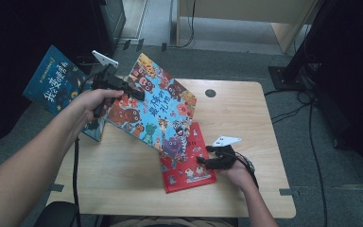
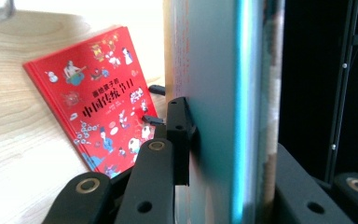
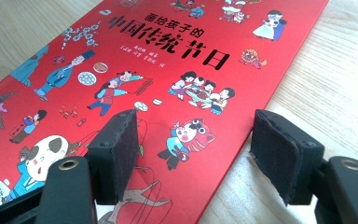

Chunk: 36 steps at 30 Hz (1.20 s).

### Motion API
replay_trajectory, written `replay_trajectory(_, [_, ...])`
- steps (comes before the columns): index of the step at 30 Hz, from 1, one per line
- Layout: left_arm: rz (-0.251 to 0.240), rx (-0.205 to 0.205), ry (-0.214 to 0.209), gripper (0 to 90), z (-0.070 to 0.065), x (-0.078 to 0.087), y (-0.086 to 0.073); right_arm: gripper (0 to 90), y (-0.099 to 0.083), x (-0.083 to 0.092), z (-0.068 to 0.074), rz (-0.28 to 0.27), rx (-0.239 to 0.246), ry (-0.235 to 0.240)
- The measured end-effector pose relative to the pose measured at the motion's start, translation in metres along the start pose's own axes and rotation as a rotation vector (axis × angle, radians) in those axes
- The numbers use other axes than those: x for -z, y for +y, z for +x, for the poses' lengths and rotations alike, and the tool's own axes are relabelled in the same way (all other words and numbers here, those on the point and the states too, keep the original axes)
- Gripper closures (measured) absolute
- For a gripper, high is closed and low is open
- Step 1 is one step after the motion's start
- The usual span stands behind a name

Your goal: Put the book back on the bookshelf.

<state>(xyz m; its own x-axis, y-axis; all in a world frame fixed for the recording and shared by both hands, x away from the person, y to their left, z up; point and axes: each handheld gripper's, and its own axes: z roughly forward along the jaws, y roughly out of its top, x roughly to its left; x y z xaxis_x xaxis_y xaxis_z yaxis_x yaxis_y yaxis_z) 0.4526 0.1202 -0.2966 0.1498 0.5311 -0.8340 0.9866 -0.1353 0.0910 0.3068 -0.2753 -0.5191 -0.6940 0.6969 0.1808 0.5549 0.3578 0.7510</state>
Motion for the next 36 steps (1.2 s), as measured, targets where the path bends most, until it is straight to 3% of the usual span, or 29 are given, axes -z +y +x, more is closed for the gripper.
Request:
replay_trajectory(10, [-0.026,-0.019,-0.001,78.8,-0.007,0.028,0.008,32.2,-0.003,0.001,0.002,-0.009,-0.025,-0.003])
replay_trajectory(19, [-0.089,-0.013,-0.03,78.7,-0.01,0.055,0.011,32.1,-0.004,0.002,0.002,-0.008,-0.028,-0.003])
replay_trajectory(25, [-0.136,-0.009,-0.026,78.8,-0.012,0.08,0.012,31.8,-0.003,0.001,0.002,-0.006,-0.022,0.0])
replay_trajectory(36, [-0.18,0.019,0.006,79.0,0.007,0.112,0.006,34.4,0.0,0.001,0.0,0.005,-0.027,0.004])
